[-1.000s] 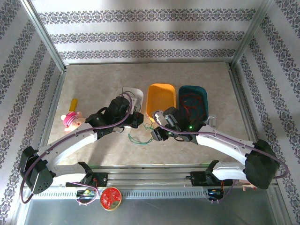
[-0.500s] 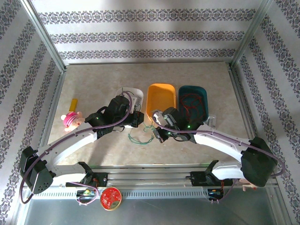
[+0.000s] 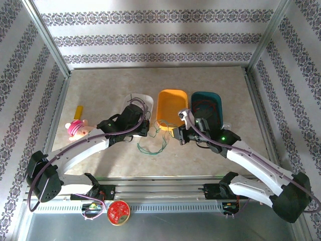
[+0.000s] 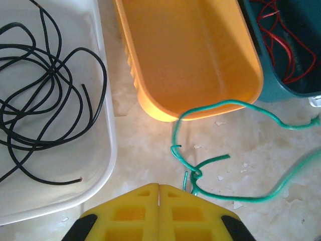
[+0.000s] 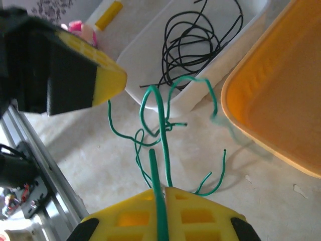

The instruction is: Untangle the cables

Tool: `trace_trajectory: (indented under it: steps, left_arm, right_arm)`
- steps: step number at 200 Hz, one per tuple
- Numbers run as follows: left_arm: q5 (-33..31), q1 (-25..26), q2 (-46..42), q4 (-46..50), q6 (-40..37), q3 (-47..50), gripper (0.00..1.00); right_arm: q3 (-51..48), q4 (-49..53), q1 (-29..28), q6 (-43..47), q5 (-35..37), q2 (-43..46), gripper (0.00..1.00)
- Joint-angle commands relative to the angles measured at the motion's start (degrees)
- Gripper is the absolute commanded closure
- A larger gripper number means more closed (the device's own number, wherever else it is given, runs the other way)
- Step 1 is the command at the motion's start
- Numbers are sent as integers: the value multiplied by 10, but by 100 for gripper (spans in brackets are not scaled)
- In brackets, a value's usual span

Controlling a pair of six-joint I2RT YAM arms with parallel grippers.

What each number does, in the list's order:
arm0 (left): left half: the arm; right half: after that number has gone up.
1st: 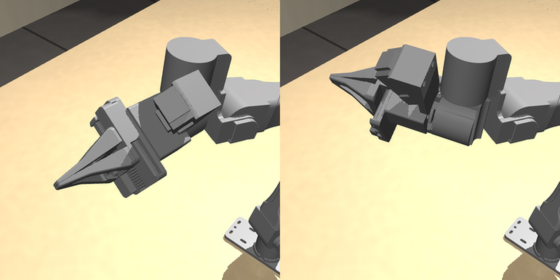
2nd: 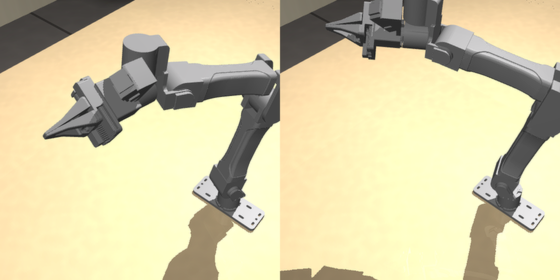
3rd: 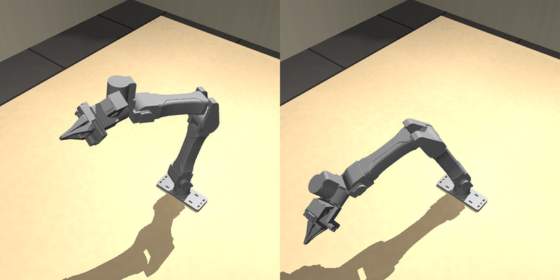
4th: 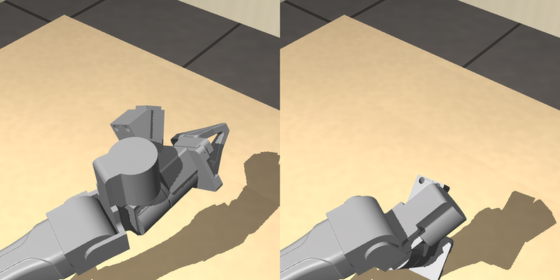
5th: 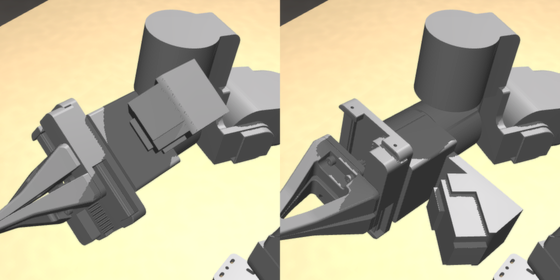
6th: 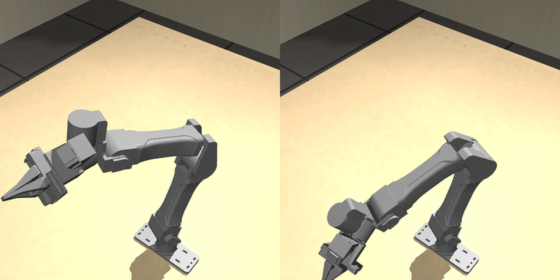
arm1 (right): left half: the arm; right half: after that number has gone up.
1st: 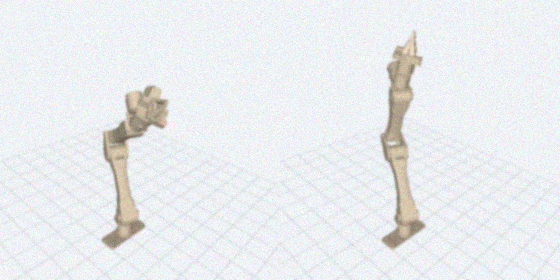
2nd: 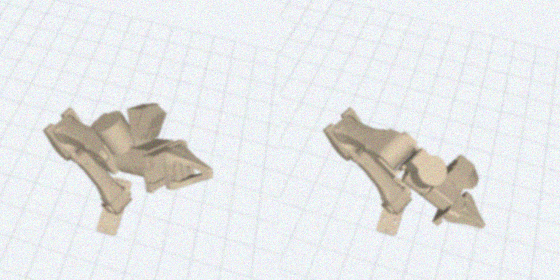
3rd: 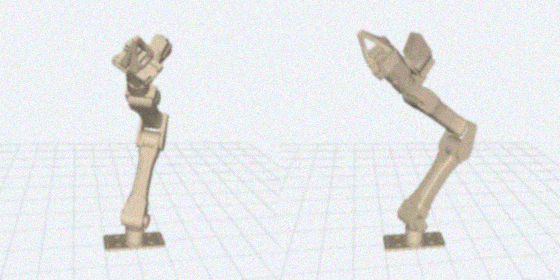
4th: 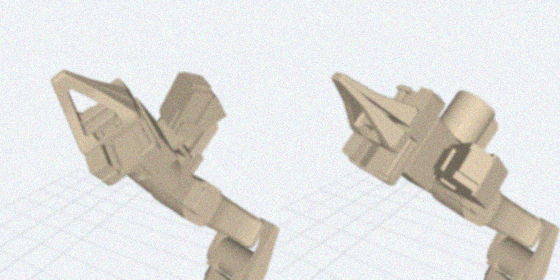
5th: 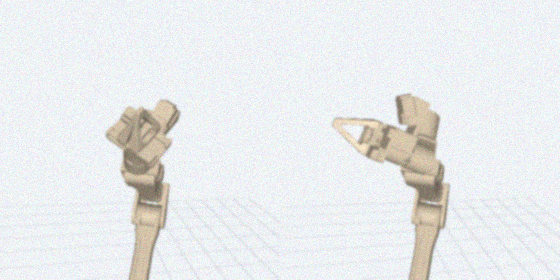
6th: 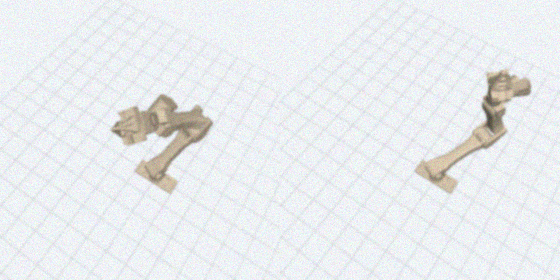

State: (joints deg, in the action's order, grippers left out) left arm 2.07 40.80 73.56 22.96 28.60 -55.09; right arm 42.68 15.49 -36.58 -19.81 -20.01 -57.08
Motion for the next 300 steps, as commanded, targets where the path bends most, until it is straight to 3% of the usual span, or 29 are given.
trace_trajectory:
  steps: [1,98,121,168,198,230,257,300]
  left_arm:
    - [-4,14,-2,-4,-19,3,100]
    - [23,20,-23,-8,-36,30,100]
    - [49,32,-27,-24,-55,28,100]
    - [73,80,11,-42,-98,-15,100]
    - [75,96,33,-55,-109,-31,100]
    - [77,100,23,-67,-109,-24,100]
    - [39,100,-2,-70,-102,-4,100]
    - [-123,97,-34,-33,-59,15,100]
  right_arm:
    - [-8,-32,24,-42,-46,20,100]
    - [-56,-151,251,-198,-79,127,100]
    - [-51,-150,239,-190,-96,106,100]
    - [-25,-143,88,-146,-32,47,100]
    - [-22,-158,48,-153,-6,10,100]
    - [-21,-159,52,-155,48,6,100]
    - [-14,-159,98,-166,82,6,100]
    - [72,-46,171,-123,174,-54,100]
